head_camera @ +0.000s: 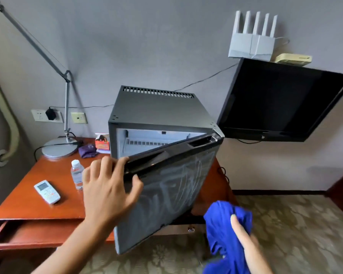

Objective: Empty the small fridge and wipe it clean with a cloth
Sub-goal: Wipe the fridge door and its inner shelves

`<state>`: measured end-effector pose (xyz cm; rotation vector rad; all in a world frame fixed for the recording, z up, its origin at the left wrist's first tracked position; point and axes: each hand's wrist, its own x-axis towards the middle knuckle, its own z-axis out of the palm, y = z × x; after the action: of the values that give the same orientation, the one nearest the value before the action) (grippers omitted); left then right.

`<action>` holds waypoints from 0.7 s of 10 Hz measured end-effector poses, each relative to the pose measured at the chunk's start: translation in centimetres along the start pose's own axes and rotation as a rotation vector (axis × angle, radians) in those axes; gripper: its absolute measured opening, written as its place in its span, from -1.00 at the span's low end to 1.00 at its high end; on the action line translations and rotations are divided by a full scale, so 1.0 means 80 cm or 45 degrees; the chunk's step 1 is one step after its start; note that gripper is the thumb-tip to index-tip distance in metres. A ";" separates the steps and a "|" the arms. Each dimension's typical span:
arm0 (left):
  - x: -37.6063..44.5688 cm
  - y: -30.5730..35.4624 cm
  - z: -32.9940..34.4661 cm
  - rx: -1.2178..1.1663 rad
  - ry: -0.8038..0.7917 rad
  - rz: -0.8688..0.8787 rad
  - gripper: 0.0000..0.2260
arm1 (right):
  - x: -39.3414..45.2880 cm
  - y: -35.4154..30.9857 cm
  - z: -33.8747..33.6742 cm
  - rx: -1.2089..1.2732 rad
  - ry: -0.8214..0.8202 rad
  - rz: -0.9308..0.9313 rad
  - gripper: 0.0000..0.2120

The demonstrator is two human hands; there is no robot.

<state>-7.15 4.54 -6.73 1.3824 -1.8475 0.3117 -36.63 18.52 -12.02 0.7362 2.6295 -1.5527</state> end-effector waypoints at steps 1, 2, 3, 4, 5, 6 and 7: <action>-0.052 0.012 -0.032 -0.198 0.040 0.257 -0.68 | -0.012 -0.049 -0.053 0.160 -1.634 -0.556 -0.45; -0.076 0.034 -0.045 -0.384 -0.027 0.480 -0.62 | -0.007 -0.136 -0.031 0.047 -1.441 -1.064 -0.72; -0.087 0.067 -0.045 -0.621 -0.212 0.558 -0.53 | -0.011 -0.217 -0.002 -0.033 -1.254 -1.485 -0.80; -0.096 0.094 -0.043 -0.891 -0.425 0.403 -0.37 | -0.027 -0.265 0.039 -0.349 -1.147 -1.716 -0.68; -0.108 0.114 -0.045 -1.123 -0.554 0.159 -0.14 | -0.046 -0.274 0.090 -0.580 -1.116 -1.803 -0.52; -0.114 0.126 -0.050 -1.208 -0.578 0.035 -0.11 | -0.066 -0.257 0.084 -0.723 -1.025 -1.877 -0.66; -0.118 0.132 -0.049 -1.207 -0.584 -0.011 -0.09 | -0.074 -0.238 0.029 -0.817 -1.009 -2.038 -0.65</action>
<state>-13.93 17.47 -8.18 0.8044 -1.9218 -0.8595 -39.36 6.63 3.89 -1.8894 2.4482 -0.4297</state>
